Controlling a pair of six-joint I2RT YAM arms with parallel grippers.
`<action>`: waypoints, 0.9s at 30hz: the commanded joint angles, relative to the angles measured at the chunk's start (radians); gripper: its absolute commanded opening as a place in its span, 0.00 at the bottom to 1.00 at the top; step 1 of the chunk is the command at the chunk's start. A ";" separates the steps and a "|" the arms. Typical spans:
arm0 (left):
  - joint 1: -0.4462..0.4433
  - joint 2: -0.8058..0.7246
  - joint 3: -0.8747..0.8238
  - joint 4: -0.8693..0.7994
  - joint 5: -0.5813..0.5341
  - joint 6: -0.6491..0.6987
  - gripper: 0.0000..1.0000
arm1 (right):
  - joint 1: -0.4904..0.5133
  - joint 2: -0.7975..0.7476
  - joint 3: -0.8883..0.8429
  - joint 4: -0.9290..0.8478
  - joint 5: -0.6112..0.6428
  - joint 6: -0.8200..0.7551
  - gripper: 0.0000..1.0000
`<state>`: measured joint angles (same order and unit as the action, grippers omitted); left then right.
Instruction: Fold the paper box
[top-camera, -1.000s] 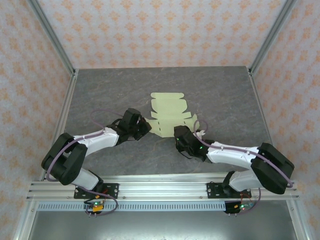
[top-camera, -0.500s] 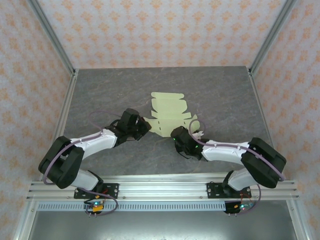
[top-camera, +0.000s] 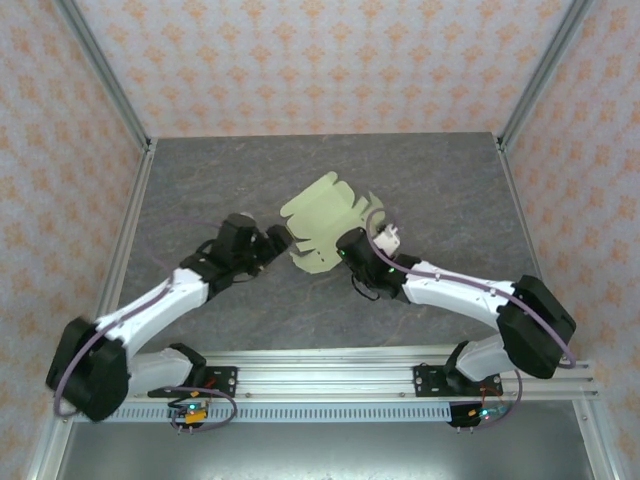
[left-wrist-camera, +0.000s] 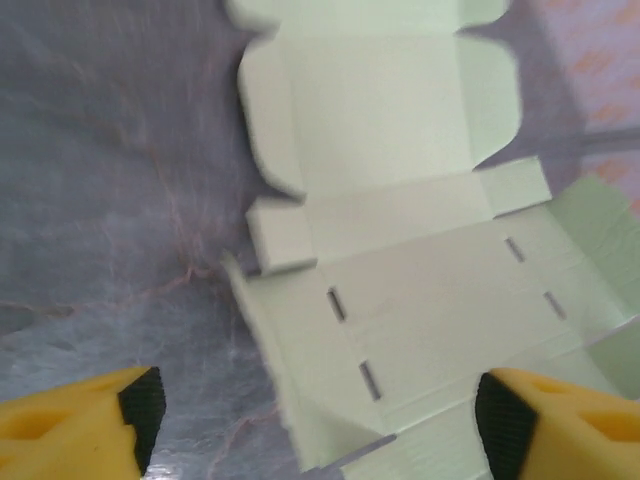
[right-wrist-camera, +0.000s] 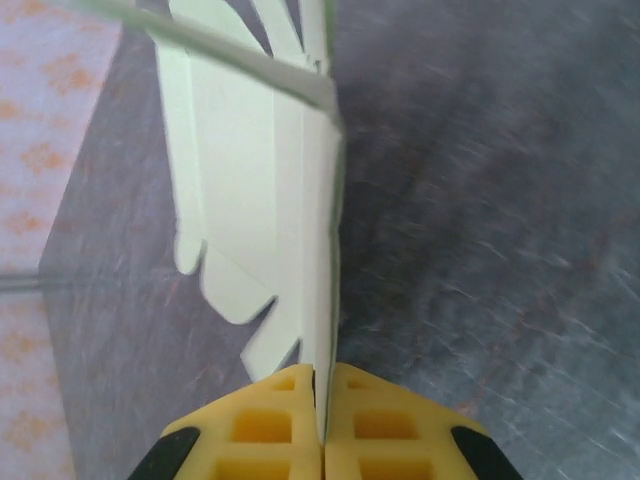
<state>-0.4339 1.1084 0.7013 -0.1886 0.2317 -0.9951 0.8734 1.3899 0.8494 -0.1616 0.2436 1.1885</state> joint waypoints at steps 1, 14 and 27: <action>0.029 -0.140 0.103 -0.230 -0.203 0.210 1.00 | -0.007 -0.052 0.053 -0.143 0.009 -0.551 0.07; 0.066 -0.255 0.088 -0.054 -0.157 0.585 1.00 | -0.079 -0.063 0.209 -0.460 -0.242 -1.734 0.03; 0.037 -0.195 -0.135 0.305 0.236 0.740 1.00 | -0.152 0.146 0.418 -0.646 -0.178 -2.147 0.02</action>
<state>-0.3813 0.9009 0.5800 0.0067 0.4156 -0.3294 0.7258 1.5291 1.2438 -0.7097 0.0776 -0.8120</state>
